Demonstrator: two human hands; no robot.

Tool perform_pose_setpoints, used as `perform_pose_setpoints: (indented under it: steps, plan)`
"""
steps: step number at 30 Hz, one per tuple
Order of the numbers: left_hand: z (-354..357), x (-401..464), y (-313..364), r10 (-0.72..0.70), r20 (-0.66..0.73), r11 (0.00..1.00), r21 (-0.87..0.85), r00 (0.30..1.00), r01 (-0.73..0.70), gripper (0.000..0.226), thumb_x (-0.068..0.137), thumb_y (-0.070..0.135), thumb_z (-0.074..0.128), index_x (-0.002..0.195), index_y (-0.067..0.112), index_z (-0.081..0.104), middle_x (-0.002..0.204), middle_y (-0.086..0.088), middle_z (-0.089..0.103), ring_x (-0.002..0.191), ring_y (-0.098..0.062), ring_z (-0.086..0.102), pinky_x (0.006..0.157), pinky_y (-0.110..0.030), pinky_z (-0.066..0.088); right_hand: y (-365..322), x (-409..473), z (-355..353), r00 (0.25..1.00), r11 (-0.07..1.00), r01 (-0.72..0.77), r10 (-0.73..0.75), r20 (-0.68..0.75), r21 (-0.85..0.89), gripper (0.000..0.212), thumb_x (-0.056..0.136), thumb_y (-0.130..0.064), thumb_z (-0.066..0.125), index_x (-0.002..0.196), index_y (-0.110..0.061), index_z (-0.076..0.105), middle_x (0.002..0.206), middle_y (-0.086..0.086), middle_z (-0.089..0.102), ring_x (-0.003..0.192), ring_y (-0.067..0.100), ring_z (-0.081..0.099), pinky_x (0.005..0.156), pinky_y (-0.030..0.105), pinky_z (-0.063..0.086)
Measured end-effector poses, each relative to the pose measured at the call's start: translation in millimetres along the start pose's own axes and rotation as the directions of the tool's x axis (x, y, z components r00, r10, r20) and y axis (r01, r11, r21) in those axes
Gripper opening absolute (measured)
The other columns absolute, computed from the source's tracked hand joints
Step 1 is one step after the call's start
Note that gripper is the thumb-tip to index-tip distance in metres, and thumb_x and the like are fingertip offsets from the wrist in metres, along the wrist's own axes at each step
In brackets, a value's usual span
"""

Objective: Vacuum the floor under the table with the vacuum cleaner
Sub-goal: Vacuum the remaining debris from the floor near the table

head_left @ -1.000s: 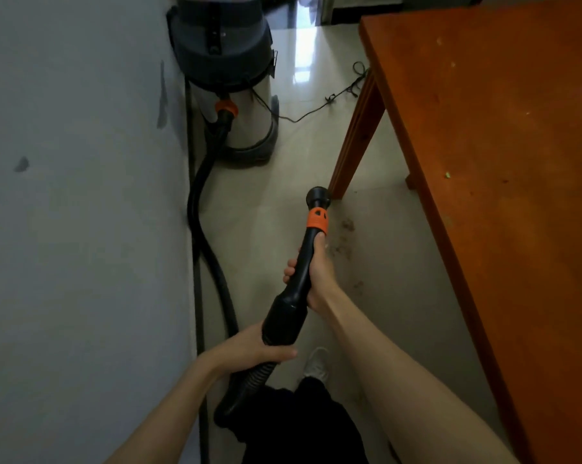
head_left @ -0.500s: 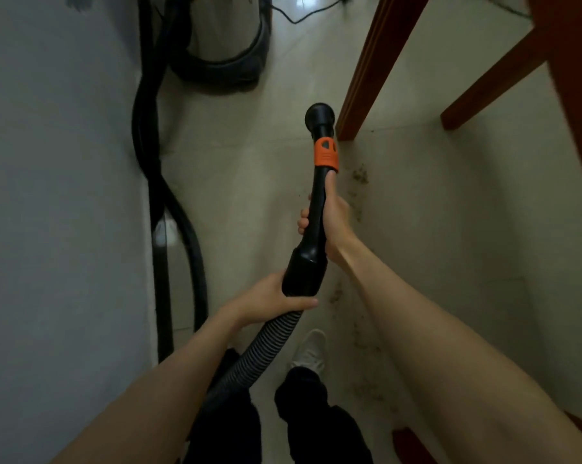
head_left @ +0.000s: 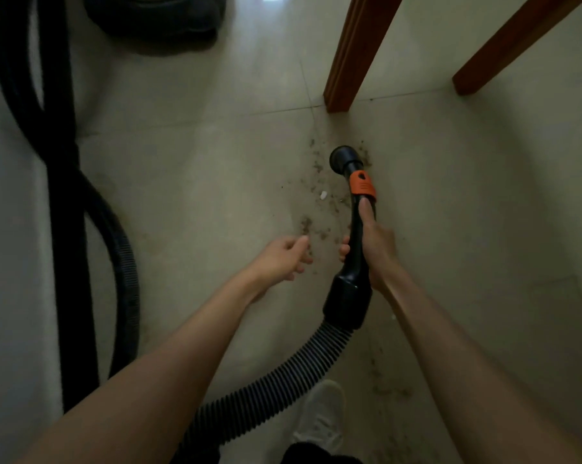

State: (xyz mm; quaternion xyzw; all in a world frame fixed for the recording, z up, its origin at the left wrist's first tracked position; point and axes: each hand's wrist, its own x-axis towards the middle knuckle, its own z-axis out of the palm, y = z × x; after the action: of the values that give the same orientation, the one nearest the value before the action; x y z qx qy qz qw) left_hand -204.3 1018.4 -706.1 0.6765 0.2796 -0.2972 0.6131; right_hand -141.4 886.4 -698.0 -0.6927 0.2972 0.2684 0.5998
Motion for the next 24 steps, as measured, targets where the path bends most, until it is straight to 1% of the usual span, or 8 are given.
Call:
perform_pose_setpoints:
  steps: [3, 8, 11, 14, 16, 18, 20, 24]
  plan:
    - [13, 63, 13, 0.043, -0.112, 0.985, -0.159, 0.993, -0.06, 0.037, 0.103, 0.028, 0.028, 0.119, 0.006, 0.053, 0.096, -0.006, 0.059, 0.071, -0.012, 0.051, 0.062, -0.023, 0.038, 0, 40, 12, 0.998, 0.999, 0.031, -0.03, 0.051, -0.012, 0.042, 0.097, -0.043, 0.048, 0.077, -0.006, 0.053, 0.057, 0.009, 0.05, 0.031, 0.012, 0.048, 0.035, 0.018, 0.04]
    - [13, 139, 33, 0.122, -0.049, 0.969, -0.211, 0.991, -0.13, 0.038, 0.103, 0.037, 0.025, 0.084, 0.015, 0.05, 0.064, -0.001, 0.047, 0.054, -0.013, 0.045, 0.065, -0.028, 0.038, 1, 97, 37, 0.985, 0.996, 0.082, -0.075, 0.154, -0.035, 0.044, 0.098, -0.039, 0.038, 0.07, -0.009, 0.053, 0.05, 0.004, 0.05, 0.032, 0.013, 0.047, 0.038, 0.019, 0.038]
    - [9, 169, 40, 0.161, 0.007, 0.926, -0.347, 0.987, -0.149, 0.041, 0.1, 0.048, 0.03, 0.096, 0.014, 0.052, 0.067, 0.0, 0.046, 0.051, -0.011, 0.043, 0.051, -0.023, 0.034, -5, 106, 40, 0.964, 0.995, 0.07, -0.087, 0.252, 0.075, 0.034, 0.097, -0.032, 0.035, 0.076, -0.009, 0.049, 0.044, 0.003, 0.042, 0.029, 0.013, 0.041, 0.034, 0.015, 0.035]
    - [8, 182, 43, 0.14, 0.06, 0.904, -0.416, 0.988, -0.103, 0.042, 0.096, 0.051, 0.039, 0.104, 0.01, 0.05, 0.07, -0.002, 0.048, 0.052, -0.011, 0.047, 0.044, -0.019, 0.037, 1, 109, 41, 0.962, 0.996, 0.085, -0.093, 0.256, 0.042, 0.035, 0.098, -0.033, 0.035, 0.081, -0.005, 0.048, 0.049, 0.007, 0.043, 0.028, 0.014, 0.041, 0.033, 0.014, 0.034]
    - [12, 186, 42, 0.106, 0.065, 0.893, -0.445, 0.992, -0.066, 0.045, 0.095, 0.045, 0.047, 0.118, 0.005, 0.048, 0.089, -0.009, 0.057, 0.075, -0.019, 0.06, 0.065, -0.028, 0.052, 6, 107, 41, 0.969, 0.993, 0.113, -0.105, 0.225, -0.022, 0.037, 0.099, -0.036, 0.037, 0.089, -0.004, 0.052, 0.057, 0.01, 0.048, 0.031, 0.014, 0.045, 0.034, 0.017, 0.036]
    - [19, 187, 45, 0.079, 0.075, 0.896, -0.443, 0.994, -0.038, 0.05, 0.095, 0.043, 0.048, 0.128, 0.006, 0.044, 0.11, -0.013, 0.06, 0.096, -0.026, 0.06, 0.079, -0.035, 0.052, 4, 105, 35, 0.97, 0.984, 0.159, -0.141, 0.199, -0.075, 0.037, 0.099, -0.037, 0.04, 0.102, -0.004, 0.057, 0.063, 0.01, 0.055, 0.036, 0.014, 0.052, 0.036, 0.02, 0.041]
    - [22, 185, 51, 0.063, 0.106, 0.897, -0.442, 0.992, -0.01, 0.052, 0.095, 0.045, 0.047, 0.131, 0.007, 0.044, 0.118, -0.013, 0.059, 0.101, -0.027, 0.059, 0.074, -0.034, 0.05, 3, 103, 26, 0.958, 0.986, 0.16, -0.145, 0.248, -0.041, 0.038, 0.1, -0.036, 0.043, 0.113, -0.004, 0.057, 0.065, 0.01, 0.061, 0.041, 0.014, 0.058, 0.04, 0.022, 0.046]
    - [18, 190, 54, 0.051, 0.099, 0.896, -0.444, 0.994, -0.002, 0.057, 0.092, 0.045, 0.052, 0.131, 0.004, 0.045, 0.112, -0.014, 0.059, 0.097, -0.027, 0.06, 0.087, -0.037, 0.049, 7, 92, 18, 0.898, 0.998, 0.02, -0.041, 0.439, 0.054, 0.041, 0.1, -0.04, 0.043, 0.124, -0.008, 0.052, 0.07, 0.009, 0.063, 0.053, 0.021, 0.064, 0.051, 0.03, 0.055]
